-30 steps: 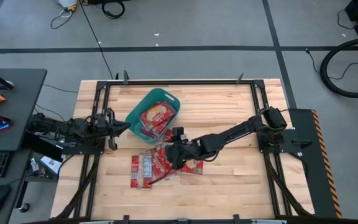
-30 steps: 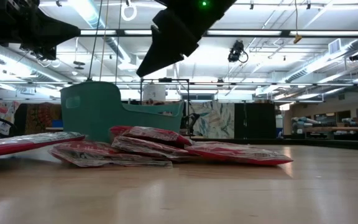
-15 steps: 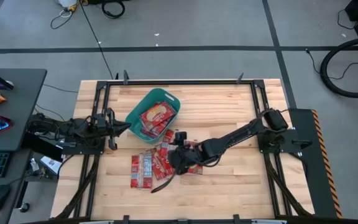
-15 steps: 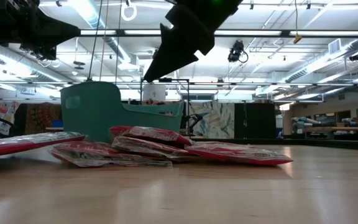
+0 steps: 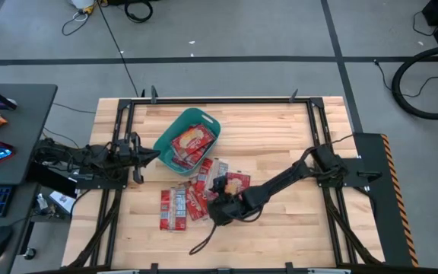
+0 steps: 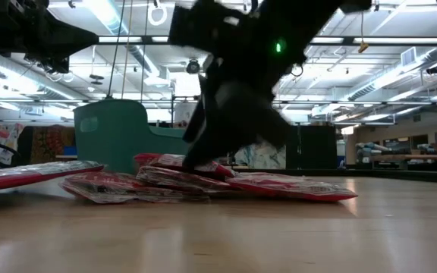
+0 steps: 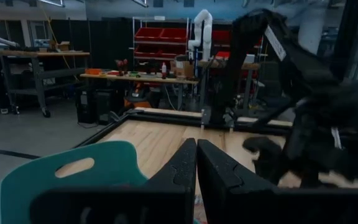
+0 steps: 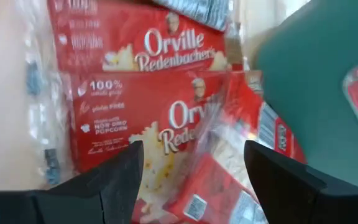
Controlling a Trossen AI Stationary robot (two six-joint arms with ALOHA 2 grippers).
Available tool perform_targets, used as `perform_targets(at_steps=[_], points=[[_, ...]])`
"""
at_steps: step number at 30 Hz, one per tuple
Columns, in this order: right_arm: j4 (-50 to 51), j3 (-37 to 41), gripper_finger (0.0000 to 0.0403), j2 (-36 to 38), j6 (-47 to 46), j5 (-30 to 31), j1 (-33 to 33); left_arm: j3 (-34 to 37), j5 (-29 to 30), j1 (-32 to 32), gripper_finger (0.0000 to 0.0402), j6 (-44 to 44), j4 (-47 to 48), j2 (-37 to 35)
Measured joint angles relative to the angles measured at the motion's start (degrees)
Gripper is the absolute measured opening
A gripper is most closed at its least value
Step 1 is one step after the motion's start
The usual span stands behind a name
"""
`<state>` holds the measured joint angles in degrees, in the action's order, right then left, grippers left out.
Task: Sort popcorn bags into baskets
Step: Put the red popcorn bag into the blue bin
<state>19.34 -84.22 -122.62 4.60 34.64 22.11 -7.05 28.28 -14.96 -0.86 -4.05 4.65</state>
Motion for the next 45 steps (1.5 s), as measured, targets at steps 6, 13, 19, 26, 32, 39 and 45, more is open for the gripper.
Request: perform_targets(at_steps=[6, 13, 19, 26, 32, 39, 45], points=[[-2.8, 0.0, 0.028, -2.9, -0.8, 5.4, -0.1, 0.0, 0.0, 0.0, 0.0018, 0.0, 0.1, 0.3], [-3.2, 0.0, 0.025, -1.7, -4.8, 4.7, -1.2, 0.0, 0.0, 0.0, 0.0018, 0.0, 0.2, 0.3], [-6.9, 0.0, 0.0227, -1.1, -4.4, 4.6, -1.6, 0.0, 0.0, 0.0, 0.0018, 0.0, 0.1, 0.2], [-6.4, 1.3, 0.0221, -1.1, -5.1, 2.8, -3.2, 0.0, 0.0, 0.0, 0.0018, 0.0, 0.1, 0.2], [-6.5, 4.1, 0.0218, -0.9, -6.7, 0.6, -4.4, 0.0, 0.0, 0.0, 0.0018, 0.0, 0.1, 0.2], [-5.6, 4.2, 0.0156, -0.9, -7.2, 0.3, -4.6, 0.0, 0.0, 0.0, 0.0018, 0.0, 0.1, 0.2], [-5.3, 4.3, 0.0052, -0.9, -7.0, 0.0, -4.5, 0.0, 0.0, 0.0, 0.0018, 0.0, 0.1, 0.2]])
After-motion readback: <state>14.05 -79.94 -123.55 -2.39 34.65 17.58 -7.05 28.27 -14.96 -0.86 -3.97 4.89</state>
